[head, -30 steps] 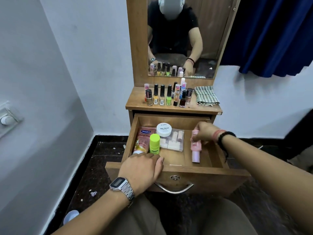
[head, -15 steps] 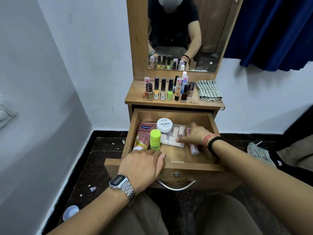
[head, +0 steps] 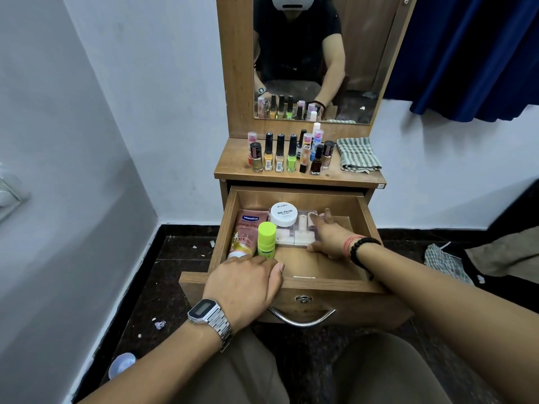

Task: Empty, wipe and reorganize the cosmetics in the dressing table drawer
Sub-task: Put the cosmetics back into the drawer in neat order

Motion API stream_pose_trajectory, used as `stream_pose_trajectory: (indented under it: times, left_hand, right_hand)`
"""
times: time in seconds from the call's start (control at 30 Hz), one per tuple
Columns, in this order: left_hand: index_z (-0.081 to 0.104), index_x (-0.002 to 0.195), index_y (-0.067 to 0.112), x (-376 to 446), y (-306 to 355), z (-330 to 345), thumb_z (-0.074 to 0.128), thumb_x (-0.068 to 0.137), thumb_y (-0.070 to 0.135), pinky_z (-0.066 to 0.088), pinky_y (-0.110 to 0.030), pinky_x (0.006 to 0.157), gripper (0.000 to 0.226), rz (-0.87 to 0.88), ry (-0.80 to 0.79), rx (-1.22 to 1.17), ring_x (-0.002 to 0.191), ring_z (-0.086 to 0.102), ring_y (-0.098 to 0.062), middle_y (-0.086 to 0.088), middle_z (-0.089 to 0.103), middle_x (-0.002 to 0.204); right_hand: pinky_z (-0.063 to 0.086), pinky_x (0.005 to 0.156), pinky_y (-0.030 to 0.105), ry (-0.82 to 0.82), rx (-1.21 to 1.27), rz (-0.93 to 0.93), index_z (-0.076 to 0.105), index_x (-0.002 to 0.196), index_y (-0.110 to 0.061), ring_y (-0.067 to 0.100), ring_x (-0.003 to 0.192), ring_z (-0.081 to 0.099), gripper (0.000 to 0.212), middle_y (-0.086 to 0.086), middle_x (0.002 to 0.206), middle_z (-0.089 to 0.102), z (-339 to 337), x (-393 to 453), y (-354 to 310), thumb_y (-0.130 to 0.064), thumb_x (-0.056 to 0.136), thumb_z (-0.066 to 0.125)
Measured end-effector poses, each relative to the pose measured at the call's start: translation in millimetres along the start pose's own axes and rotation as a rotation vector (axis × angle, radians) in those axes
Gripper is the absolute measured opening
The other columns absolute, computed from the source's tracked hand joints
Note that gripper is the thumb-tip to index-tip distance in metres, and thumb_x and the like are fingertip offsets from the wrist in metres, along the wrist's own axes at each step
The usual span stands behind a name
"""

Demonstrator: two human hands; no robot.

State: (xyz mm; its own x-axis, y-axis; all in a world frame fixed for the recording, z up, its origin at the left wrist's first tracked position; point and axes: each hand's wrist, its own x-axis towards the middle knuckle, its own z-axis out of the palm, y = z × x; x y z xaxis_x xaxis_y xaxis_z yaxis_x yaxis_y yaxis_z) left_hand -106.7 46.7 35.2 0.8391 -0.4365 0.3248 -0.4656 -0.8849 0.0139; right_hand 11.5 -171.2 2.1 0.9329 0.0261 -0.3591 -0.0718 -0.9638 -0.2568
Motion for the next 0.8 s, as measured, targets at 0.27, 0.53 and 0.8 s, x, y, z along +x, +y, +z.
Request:
stream_pose_trajectory:
  times: [0.27,0.53,0.8]
  left_hand:
    - [0.060,0.078,0.025,0.7,-1.0,2.7,0.014,0.094,0.045,0.044,-0.028,0.061,0.052,0.019,0.016,-0.006,0.070,0.062,-0.017,0.006,0.066,0.076]
    - [0.059,0.067,0.024,1.1,-1.0,5.5,0.027,0.093,0.041,0.043,-0.026,0.051,0.045,0.047,0.099,0.041,0.058,0.060,-0.016,0.007,0.063,0.064]
    - [0.059,0.061,0.025,1.3,0.2,4.1,0.032,0.090,0.040,0.039,-0.022,0.045,0.042,0.063,0.128,0.088,0.051,0.058,-0.013,0.009,0.061,0.058]
  right_hand:
    - [0.026,0.116,0.048,-0.007,0.030,-0.014,0.000,0.155,-0.020,0.036,0.148,-0.005,0.099,0.014,0.158,-0.023,-1.4,0.1,2.4,-0.030,0.086,0.070]
    - [0.049,0.094,0.040,0.058,-0.020,0.082,0.035,0.126,-0.006,0.036,0.111,0.056,0.044,0.019,0.125,0.052,-10.8,-14.2,3.4,-0.015,0.087,0.052]
    - [0.043,0.097,0.036,0.056,-0.075,0.063,0.041,0.096,-0.019,0.035,0.117,0.054,0.010,0.019,0.120,0.050,-14.9,-15.6,0.8,-0.010,0.097,0.036]
